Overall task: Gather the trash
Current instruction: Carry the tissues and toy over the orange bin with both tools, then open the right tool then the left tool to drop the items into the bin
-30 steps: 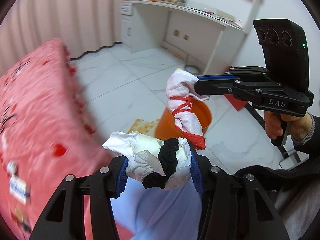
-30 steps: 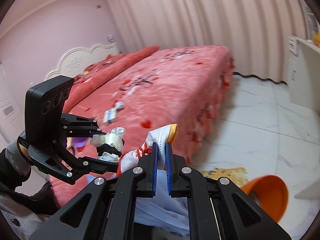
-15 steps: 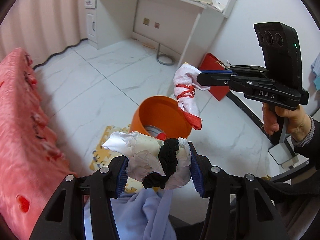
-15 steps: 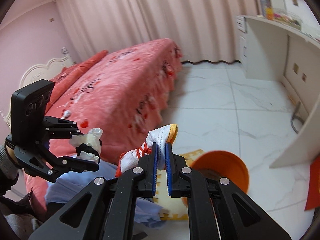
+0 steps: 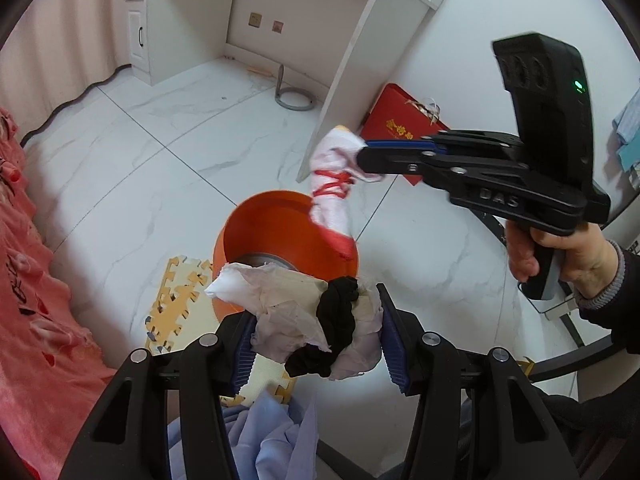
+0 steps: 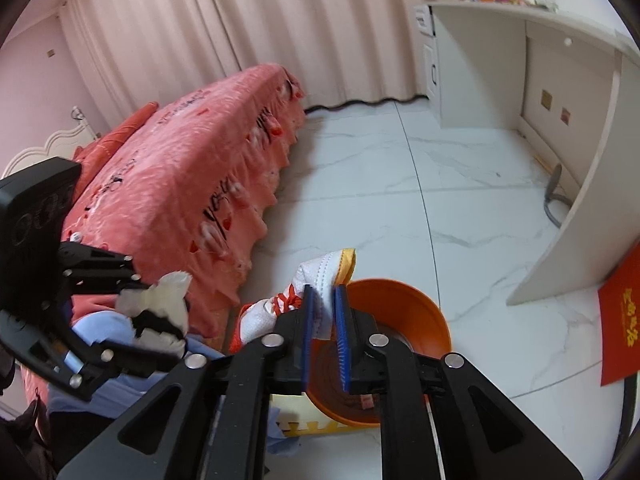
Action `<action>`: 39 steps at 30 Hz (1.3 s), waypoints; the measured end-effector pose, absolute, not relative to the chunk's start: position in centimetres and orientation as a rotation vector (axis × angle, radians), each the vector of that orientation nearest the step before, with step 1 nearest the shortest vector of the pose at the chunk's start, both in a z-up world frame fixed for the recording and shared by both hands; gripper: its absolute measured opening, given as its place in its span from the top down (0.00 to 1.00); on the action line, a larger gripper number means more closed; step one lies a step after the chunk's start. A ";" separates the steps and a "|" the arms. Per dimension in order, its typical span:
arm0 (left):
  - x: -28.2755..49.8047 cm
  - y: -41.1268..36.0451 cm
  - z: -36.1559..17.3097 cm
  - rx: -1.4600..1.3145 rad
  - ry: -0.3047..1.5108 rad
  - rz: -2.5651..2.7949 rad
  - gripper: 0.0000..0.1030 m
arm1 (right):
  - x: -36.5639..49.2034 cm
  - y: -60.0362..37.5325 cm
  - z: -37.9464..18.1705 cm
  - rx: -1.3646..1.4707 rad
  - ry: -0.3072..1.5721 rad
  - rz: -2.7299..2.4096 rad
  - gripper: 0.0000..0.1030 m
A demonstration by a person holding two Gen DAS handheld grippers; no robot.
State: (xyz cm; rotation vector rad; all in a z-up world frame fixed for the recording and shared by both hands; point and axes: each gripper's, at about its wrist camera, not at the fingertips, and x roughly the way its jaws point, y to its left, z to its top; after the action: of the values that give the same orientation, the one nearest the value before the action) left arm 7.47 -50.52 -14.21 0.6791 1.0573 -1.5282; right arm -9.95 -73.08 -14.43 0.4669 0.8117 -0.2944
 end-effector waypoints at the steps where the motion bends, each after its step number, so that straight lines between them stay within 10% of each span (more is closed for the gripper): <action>1: 7.5 -50.5 -14.3 0.682 1.062 -1.527 0.47 | -9.6 -73.1 -14.8 0.471 0.816 -0.289 0.85; 39: 7.7 -54.3 -15.3 0.724 1.033 -1.470 0.34 | -9.2 -72.7 -14.6 0.509 0.801 -0.297 0.73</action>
State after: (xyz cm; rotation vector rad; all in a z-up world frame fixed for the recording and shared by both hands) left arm 7.68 -54.28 -15.34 0.7243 1.0328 -1.4696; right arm -9.21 -72.71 -14.64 0.5086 0.8008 -0.2972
